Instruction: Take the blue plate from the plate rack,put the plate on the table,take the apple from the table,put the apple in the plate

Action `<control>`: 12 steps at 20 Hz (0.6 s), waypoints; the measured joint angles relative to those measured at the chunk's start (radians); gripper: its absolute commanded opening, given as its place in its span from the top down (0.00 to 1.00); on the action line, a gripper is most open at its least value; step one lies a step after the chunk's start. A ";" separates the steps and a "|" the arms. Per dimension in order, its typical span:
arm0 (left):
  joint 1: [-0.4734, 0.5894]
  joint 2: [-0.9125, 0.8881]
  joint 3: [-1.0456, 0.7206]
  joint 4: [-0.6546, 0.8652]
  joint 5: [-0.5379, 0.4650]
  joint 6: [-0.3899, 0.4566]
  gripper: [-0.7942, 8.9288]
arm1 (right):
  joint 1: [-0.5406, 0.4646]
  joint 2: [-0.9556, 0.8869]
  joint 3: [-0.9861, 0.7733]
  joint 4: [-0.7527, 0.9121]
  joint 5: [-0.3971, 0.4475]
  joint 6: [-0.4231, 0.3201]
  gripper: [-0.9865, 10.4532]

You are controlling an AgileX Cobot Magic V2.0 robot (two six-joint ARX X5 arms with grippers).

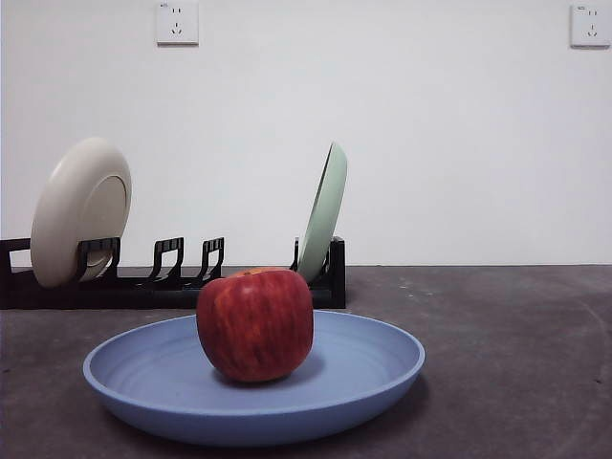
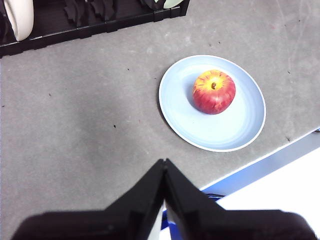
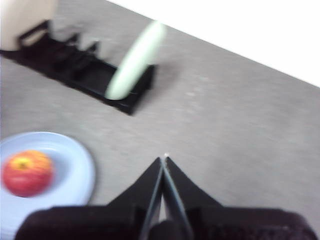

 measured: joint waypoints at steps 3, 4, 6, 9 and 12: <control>0.000 0.000 0.000 0.000 0.000 0.000 0.92 | 0.000 -0.001 0.024 -0.130 0.016 -0.003 0.91; 0.000 0.000 0.000 0.000 0.000 0.000 0.92 | 0.000 0.001 0.028 -0.174 0.016 -0.003 0.91; 0.000 0.001 0.000 0.000 0.000 0.000 0.92 | 0.000 0.002 0.028 -0.237 0.016 -0.003 0.91; 0.000 0.001 0.000 0.000 0.000 0.000 0.92 | 0.000 0.003 0.029 -0.325 0.016 -0.003 0.91; 0.056 0.011 0.000 0.000 0.000 0.000 0.92 | 0.000 0.002 0.030 -0.343 0.017 -0.004 0.91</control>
